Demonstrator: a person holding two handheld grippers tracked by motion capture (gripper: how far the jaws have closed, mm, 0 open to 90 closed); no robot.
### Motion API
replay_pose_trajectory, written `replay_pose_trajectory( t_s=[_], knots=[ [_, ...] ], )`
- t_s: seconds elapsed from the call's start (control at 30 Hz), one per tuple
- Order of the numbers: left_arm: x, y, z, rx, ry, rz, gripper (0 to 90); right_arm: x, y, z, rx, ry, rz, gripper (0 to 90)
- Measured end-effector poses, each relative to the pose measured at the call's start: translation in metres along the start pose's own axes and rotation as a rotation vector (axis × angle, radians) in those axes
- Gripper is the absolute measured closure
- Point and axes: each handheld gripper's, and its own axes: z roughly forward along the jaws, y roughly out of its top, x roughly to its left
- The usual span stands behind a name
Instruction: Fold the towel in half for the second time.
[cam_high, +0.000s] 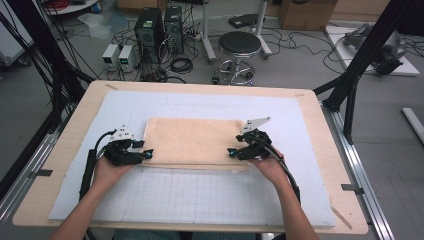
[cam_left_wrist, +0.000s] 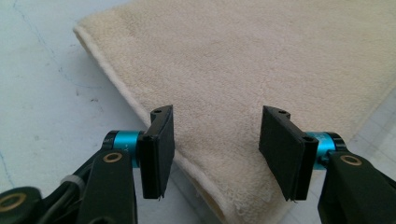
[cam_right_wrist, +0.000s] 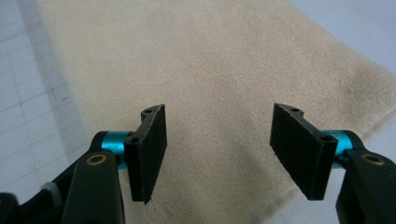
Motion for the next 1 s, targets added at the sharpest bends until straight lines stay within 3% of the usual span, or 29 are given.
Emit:
replay_pose_trajectory(
  t_s=[0.17, 0.47, 0.77, 1.0],
  knots=[
    [-0.004, 0.002, -0.005, -0.022, 0.002, 0.012, 45.6, 0.004, 0.002, -0.005, -0.010, -0.015, -0.022, 37.9],
    [-0.010, 0.002, -0.011, -0.038, -0.017, 0.021, 44.6, 0.007, 0.000, -0.016, -0.004, -0.013, 0.000, 39.6],
    [-0.010, 0.002, -0.016, -0.040, -0.018, 0.017, 42.4, 0.013, -0.003, -0.027, -0.036, -0.047, -0.038, 42.0],
    [-0.010, 0.001, -0.012, -0.037, -0.031, 0.013, 34.8, 0.012, -0.017, -0.021, -0.033, -0.044, -0.006, 41.8]
  ],
)
